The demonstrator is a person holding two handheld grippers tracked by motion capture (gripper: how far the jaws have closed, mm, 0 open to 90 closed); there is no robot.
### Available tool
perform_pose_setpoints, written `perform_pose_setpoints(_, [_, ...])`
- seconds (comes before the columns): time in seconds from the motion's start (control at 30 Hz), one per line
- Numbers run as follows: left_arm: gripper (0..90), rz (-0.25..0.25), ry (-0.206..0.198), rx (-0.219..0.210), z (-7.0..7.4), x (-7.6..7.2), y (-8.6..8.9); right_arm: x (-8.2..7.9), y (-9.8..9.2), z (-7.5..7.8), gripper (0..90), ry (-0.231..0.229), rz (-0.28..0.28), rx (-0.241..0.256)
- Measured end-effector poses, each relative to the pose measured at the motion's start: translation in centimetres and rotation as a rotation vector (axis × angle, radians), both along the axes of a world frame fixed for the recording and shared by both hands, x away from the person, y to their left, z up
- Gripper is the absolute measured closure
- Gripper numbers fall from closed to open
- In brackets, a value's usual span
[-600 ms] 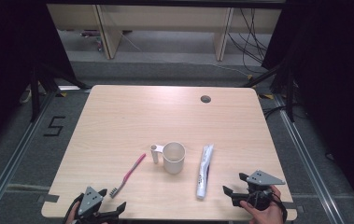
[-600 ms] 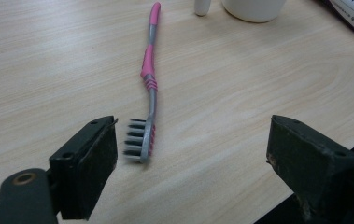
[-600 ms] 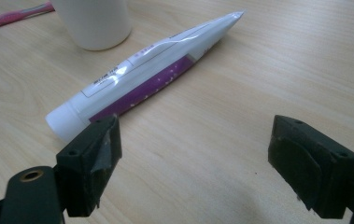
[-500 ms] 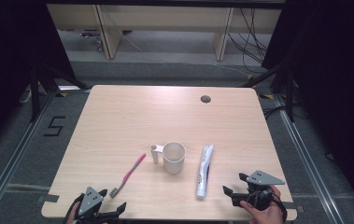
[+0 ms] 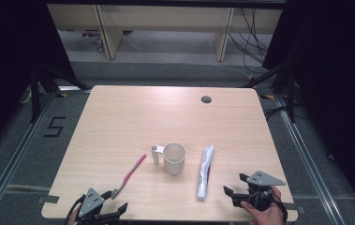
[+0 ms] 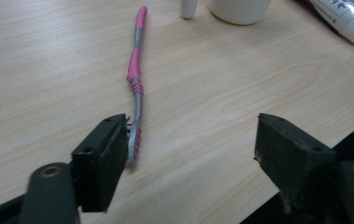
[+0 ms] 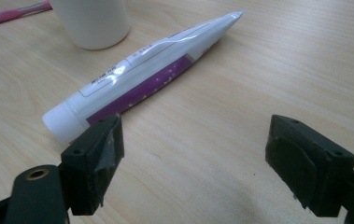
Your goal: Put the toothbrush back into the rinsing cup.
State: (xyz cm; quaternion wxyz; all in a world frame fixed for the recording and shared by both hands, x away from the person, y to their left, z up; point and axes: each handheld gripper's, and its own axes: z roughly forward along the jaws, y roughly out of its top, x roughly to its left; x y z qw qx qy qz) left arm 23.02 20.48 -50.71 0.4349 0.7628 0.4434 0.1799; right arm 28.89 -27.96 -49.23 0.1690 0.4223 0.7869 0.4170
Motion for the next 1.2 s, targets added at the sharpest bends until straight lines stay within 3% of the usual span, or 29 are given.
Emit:
perform_pose_setpoints(0.17, [41.8,-0.039,-0.012,0.002,0.0,-0.1,-0.2,0.1,-0.1,0.0,21.2,-0.004,0.004,-0.004])
perform_pose_setpoints(0.2, [43.9,-0.048,-0.01,0.017,-0.1,-0.1,-0.2,-0.1,0.1,0.0,21.2,0.023,-0.007,0.013])
perform_pose_setpoints(0.27, [49.8,-0.063,-0.008,0.009,-0.1,-0.1,-0.4,-0.1,0.2,-0.1,21.3,0.021,-0.005,0.017])
perform_pose_setpoints(0.33, [56.4,-0.064,-0.011,-0.006,0.0,-0.2,-0.6,-0.1,0.3,-0.1,21.6,0.02,-0.003,0.014])
perform_pose_setpoints(0.53, [71.3,-0.075,-0.018,0.002,-0.1,0.0,-0.9,0.0,0.3,-0.2,22.7,0.017,0.007,0.003])
perform_pose_setpoints(0.57, [73.6,-0.079,-0.019,0.024,0.0,0.0,-0.7,0.0,0.2,-0.2,22.8,0.012,0.007,0.0])
perform_pose_setpoints(0.7, [84.8,-0.066,-0.02,0.011,0.0,0.2,-0.7,0.1,0.2,-0.2,23.1,0.016,0.012,0.0])
perform_pose_setpoints(0.8, [86.8,-0.067,-0.014,0.026,-0.2,0.3,-0.8,0.1,0.2,-0.2,23.2,-0.005,0.013,-0.016])
perform_pose_setpoints(0.93, [89.2,-0.061,0.004,0.054,-0.4,0.5,-0.7,-0.1,0.3,-0.1,23.3,0.026,0.005,0.013])
perform_pose_setpoints(1.0, [89.3,-0.057,0.004,0.049,-0.5,0.7,-0.7,0.1,0.1,-0.2,23.4,0.014,0.019,0.007])
perform_pose_setpoints(1.03, [89.3,-0.061,0.01,0.069,-0.5,0.7,-0.6,0.1,0.1,-0.2,23.5,0.013,0.019,0.007])
perform_pose_setpoints(1.2, [89.3,-0.045,0.002,0.062,-0.7,0.8,-0.5,0.1,0.1,-0.2,23.5,0.017,0.022,0.006])
